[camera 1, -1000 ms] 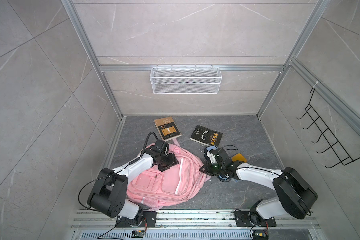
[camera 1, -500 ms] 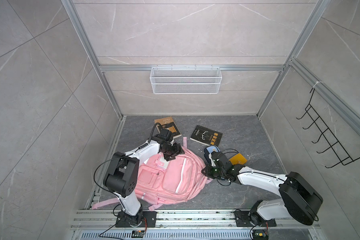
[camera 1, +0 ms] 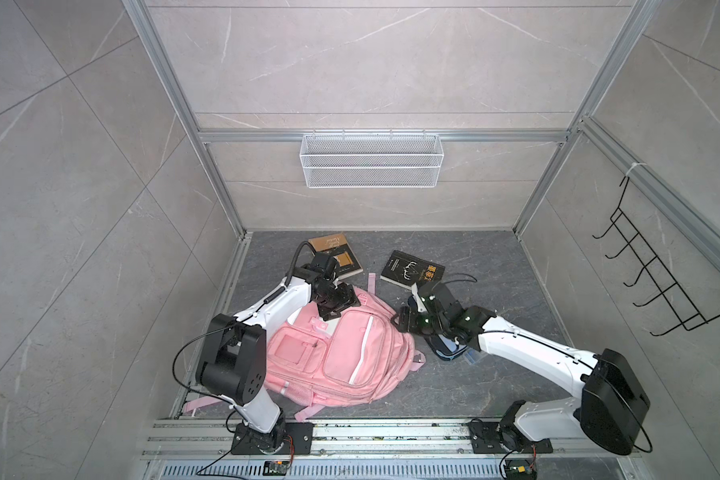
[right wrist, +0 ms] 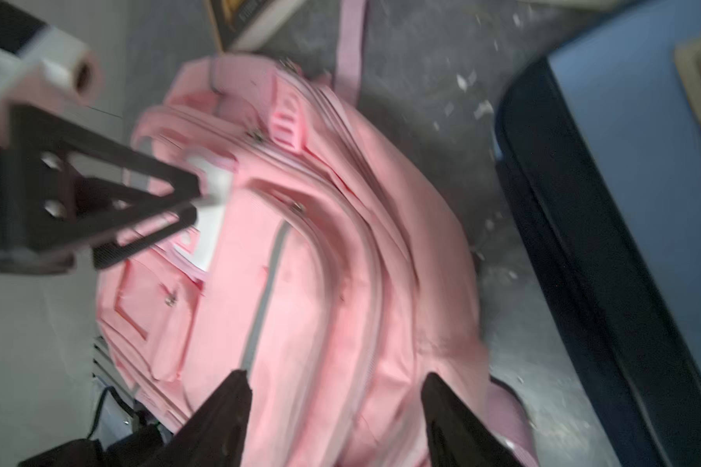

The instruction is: Pack the student bag

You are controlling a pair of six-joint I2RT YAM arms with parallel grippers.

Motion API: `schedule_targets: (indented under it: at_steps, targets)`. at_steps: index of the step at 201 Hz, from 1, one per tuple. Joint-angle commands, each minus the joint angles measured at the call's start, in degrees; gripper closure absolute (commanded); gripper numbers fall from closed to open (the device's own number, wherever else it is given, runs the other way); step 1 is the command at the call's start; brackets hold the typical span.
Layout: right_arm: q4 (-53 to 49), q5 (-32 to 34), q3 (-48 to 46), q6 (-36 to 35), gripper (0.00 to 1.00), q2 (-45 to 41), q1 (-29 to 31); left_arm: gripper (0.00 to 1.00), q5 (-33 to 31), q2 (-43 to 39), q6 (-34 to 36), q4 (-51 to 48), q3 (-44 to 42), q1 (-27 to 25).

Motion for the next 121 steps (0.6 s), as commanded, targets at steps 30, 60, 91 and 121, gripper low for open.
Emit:
schedule_targets:
  at_steps: [30, 60, 91, 121]
  targets:
    - [-10.5, -3.3, 19.1, -10.7, 0.3, 20.0, -3.9, 0.26, 0.1, -11.5, -1.8, -3.5, -7.7, 0.0]
    - [-12.3, -8.8, 27.5, -12.3, 0.3, 30.4, -4.8, 0.26, -0.3, -17.1, -3.4, -4.3, -13.2, 0.1]
    - [-12.5, -12.7, 32.5, -12.8, 0.32, 36.7, -4.9, 0.26, -0.6, -20.3, -5.2, -3.4, -17.7, 0.5]
    - [-12.2, -14.1, 34.1, -12.8, 0.33, 40.1, -4.9, 0.26, 0.1, -18.9, -6.0, 0.3, -20.5, 0.8]
